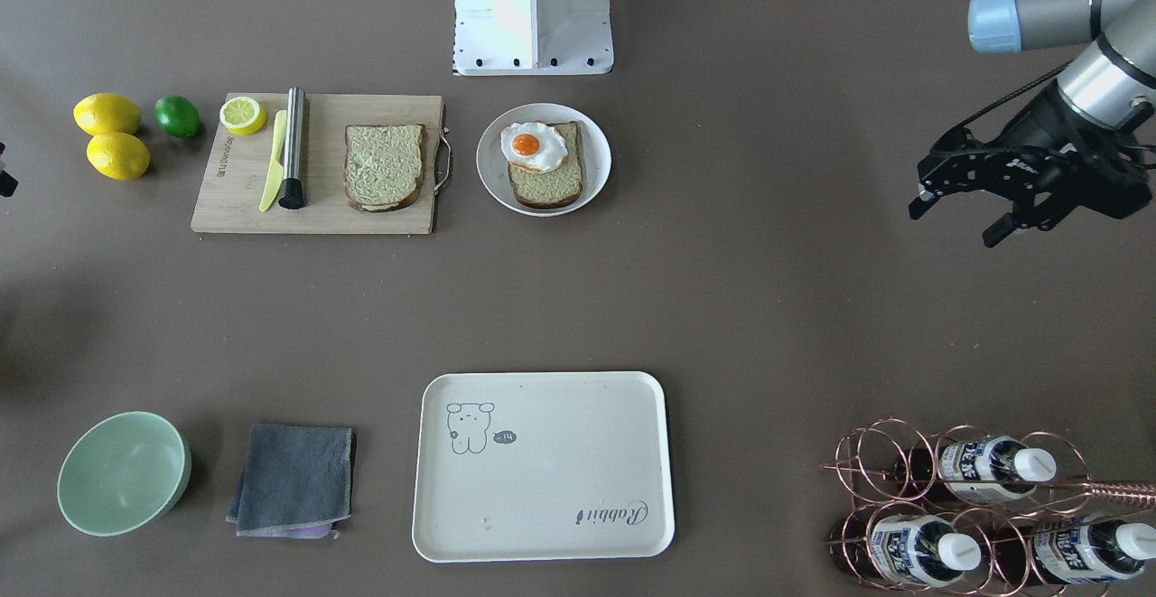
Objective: Make sandwich and place on tray
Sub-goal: 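Move the right gripper over the board's bread slice while the left arm advances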
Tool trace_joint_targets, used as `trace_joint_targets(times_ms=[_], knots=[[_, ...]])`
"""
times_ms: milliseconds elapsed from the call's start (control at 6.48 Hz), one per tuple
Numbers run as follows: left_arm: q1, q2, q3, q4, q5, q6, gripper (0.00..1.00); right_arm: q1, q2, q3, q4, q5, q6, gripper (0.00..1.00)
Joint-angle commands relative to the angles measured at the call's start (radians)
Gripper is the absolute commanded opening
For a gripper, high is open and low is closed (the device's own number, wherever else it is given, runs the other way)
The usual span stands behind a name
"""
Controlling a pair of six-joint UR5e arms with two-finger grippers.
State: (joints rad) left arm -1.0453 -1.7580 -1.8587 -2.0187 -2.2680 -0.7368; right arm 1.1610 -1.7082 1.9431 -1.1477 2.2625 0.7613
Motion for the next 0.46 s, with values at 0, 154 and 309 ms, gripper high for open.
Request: trace_joint_targets(times_ms=[0, 154, 309], knots=[[0.213, -0.100, -0.007, -0.055, 0.146, -0.314, 0.98, -0.214, 0.053, 0.057, 0.023, -0.139, 0.314, 1.00], [0.310, -0.125, -0.008, -0.054, 0.242, -0.366, 0.98, -0.322, 0.053, 0.095, 0.023, -0.217, 0.413, 1.00], [0.367, -0.156, -0.005, -0.054, 0.292, -0.407, 0.98, -0.446, 0.055, 0.146, 0.023, -0.304, 0.553, 1.00]])
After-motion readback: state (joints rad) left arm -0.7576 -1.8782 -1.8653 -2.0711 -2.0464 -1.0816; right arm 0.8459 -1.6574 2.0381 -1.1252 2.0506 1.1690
